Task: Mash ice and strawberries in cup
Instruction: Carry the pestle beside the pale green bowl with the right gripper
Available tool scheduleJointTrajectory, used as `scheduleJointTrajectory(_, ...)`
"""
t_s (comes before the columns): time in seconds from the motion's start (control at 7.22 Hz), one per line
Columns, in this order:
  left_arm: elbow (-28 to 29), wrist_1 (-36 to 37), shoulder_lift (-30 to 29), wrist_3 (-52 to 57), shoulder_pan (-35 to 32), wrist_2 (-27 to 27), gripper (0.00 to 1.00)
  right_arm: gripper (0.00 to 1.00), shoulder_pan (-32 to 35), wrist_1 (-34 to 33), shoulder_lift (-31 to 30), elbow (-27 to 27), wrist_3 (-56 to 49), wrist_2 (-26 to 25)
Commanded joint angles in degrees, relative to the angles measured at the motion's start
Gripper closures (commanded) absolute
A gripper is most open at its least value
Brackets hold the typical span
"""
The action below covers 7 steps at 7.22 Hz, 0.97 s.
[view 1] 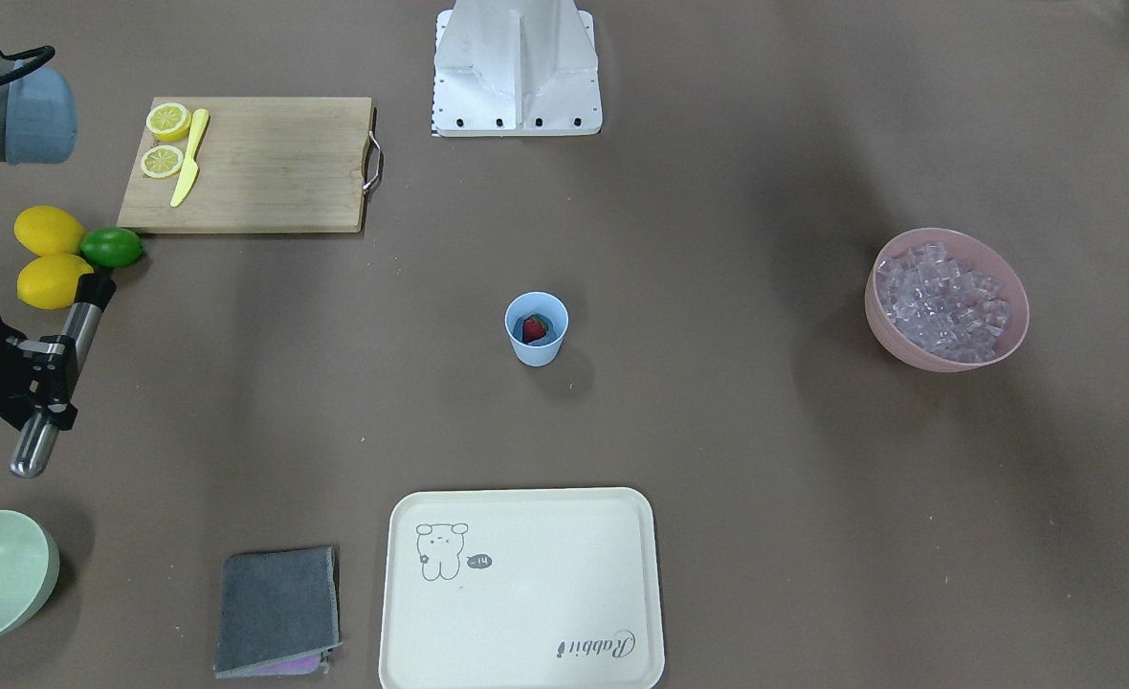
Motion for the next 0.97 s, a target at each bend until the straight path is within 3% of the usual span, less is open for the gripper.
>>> scheduleJointTrajectory(0.0, 0.3, -1.1, -1.0, 0.0, 0.9, 0.1, 0.02, 1.0, -2.2, -4.9, -1.8, -7.0, -0.5, 0.4)
scheduleJointTrajectory(0.42, 0.1, -1.0, -2.1, -0.1, 2.2, 0.7, 0.02, 1.0, -4.9, 7.9, -7.6, -13.3, -2.2, 0.5)
scheduleJointTrajectory(0.83, 0.3, -0.9, -3.4, -0.1, 3.8, 3.0, 0.02, 1.0, -7.0, 12.5, -7.9, -15.8, -2.0, 0.5)
